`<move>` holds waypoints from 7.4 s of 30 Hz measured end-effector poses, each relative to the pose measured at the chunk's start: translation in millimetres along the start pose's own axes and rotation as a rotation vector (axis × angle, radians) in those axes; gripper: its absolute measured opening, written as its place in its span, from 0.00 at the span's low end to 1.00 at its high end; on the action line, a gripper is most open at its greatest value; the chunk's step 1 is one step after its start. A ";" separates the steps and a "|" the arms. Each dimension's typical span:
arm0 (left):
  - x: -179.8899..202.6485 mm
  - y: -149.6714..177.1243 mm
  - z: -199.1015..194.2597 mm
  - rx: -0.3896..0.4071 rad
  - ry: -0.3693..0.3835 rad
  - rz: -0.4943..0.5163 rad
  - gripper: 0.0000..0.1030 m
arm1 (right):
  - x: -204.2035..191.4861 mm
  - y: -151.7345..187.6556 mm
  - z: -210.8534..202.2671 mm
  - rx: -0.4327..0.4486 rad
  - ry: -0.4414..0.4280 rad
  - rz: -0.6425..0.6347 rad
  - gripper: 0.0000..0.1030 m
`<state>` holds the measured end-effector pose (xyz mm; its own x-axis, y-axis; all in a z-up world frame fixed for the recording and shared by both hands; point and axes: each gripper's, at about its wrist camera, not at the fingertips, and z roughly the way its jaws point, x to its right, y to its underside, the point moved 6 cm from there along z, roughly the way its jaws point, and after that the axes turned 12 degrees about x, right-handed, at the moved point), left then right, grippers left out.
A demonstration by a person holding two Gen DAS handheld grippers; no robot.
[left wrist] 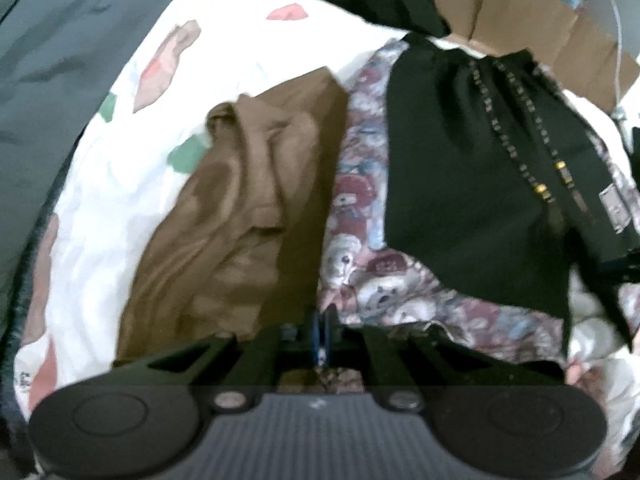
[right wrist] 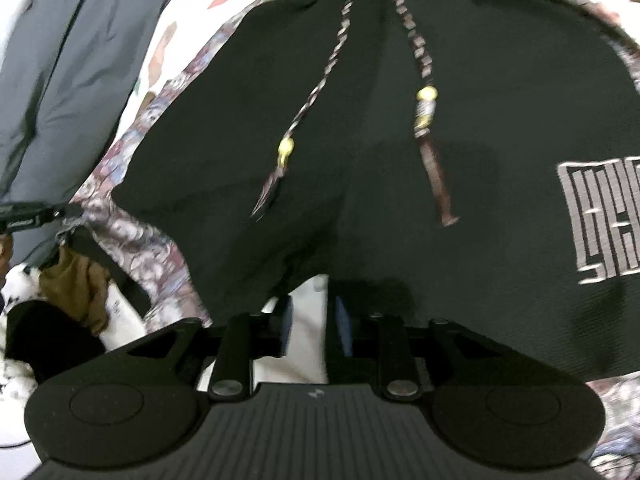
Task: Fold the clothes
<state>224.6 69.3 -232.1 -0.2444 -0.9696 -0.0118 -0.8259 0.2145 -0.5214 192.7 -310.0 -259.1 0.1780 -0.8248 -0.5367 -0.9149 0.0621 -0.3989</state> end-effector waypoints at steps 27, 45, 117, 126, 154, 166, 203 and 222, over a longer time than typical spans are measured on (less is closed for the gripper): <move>-22.5 50.3 45.4 -0.049 0.064 -0.156 0.06 | -63.2 49.9 64.9 -0.168 -0.066 0.055 0.34; -27.0 47.7 2.6 -0.103 -0.014 -0.056 0.12 | -63.1 70.3 52.4 -0.266 -0.094 -0.168 0.04; -24.8 32.6 30.3 0.006 0.001 -0.140 0.05 | -97.4 25.8 11.0 -0.098 0.047 -0.295 0.35; -7.6 18.3 -11.3 0.036 0.082 -0.128 0.04 | -104.5 23.7 12.3 -0.078 0.052 -0.333 0.35; 110.4 -35.5 -13.9 0.062 0.398 -0.094 0.04 | -166.7 -2.6 19.5 0.078 -0.134 -0.353 0.49; 137.7 -46.6 -2.8 0.045 0.490 -0.171 0.04 | -181.6 -25.8 42.6 0.142 -0.082 -0.352 0.55; 80.1 1.3 1.9 -0.002 0.151 -0.256 0.39 | -155.0 -40.0 62.5 0.261 -0.020 -0.308 0.06; 134.4 20.1 40.0 -0.097 0.265 -0.194 0.45 | -56.1 -61.8 -29.0 0.347 0.102 -0.182 0.05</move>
<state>195.5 -61.4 -278.3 -0.1911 -0.9318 0.3085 -0.9113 0.0516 -0.4086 228.8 -283.8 -182.8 0.2734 -0.8900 -0.3648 -0.6922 0.0813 -0.7171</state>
